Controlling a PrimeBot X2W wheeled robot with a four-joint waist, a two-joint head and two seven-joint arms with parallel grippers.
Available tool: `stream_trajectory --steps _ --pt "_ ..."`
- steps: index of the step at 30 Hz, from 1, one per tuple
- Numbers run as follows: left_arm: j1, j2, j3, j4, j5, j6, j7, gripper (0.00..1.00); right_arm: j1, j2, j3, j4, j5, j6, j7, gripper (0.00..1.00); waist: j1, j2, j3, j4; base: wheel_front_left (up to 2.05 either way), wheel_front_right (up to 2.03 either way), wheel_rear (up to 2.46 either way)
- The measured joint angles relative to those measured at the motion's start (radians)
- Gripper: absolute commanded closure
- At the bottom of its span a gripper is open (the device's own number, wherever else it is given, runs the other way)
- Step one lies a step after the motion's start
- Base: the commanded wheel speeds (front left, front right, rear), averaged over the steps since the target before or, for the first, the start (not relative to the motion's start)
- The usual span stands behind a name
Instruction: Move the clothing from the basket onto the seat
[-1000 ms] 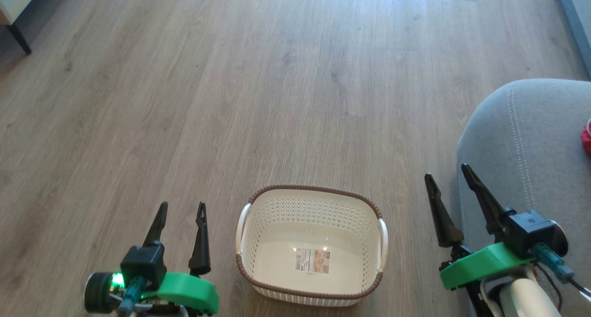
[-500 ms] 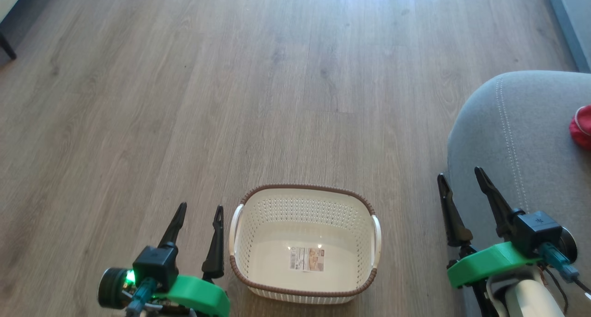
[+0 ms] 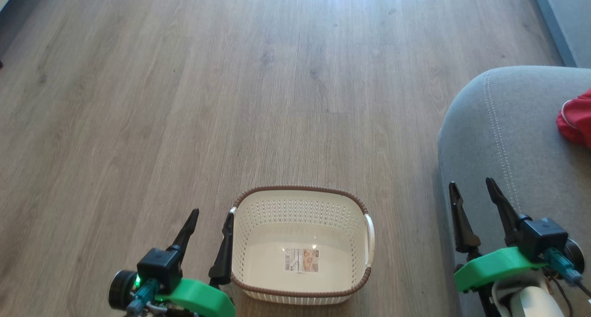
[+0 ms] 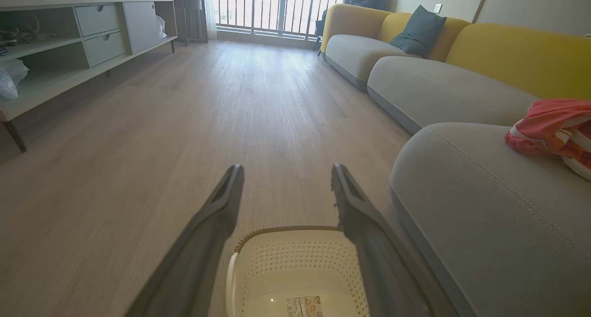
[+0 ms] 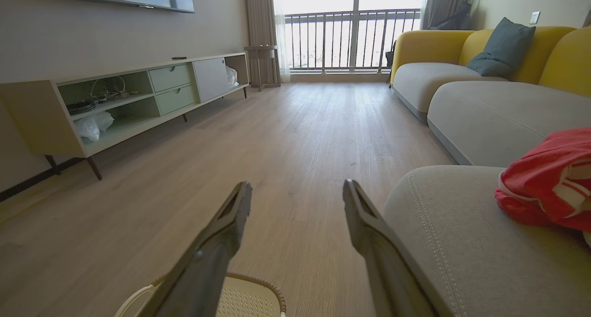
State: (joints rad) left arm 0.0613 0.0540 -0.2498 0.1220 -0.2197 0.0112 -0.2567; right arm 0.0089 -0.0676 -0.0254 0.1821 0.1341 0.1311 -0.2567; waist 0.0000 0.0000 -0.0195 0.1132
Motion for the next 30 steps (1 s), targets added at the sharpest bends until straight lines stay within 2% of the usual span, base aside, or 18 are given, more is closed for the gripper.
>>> stream_trajectory --steps 11,15,30 --pt "0.0 0.0 0.004 0.012 0.01 -0.008 0.0 0.0 0.0 0.002 0.0 0.004 -0.007 0.0 0.0 0.0 0.0 0.0 -0.005 -0.007 0.0 0.0 0.0" --pt "0.0 0.0 0.013 0.018 0.009 0.002 0.0 0.0 0.0 0.002 0.0 0.004 -0.011 0.0 0.0 0.0 0.0 0.0 -0.009 -0.01 0.0 0.0 0.0" --pt "0.0 0.0 0.033 0.026 -0.037 0.0 0.0 0.0 0.0 0.003 -0.002 0.012 -0.011 0.0 0.0 0.0 0.0 0.0 -0.01 -0.009 0.0 0.0 0.0"
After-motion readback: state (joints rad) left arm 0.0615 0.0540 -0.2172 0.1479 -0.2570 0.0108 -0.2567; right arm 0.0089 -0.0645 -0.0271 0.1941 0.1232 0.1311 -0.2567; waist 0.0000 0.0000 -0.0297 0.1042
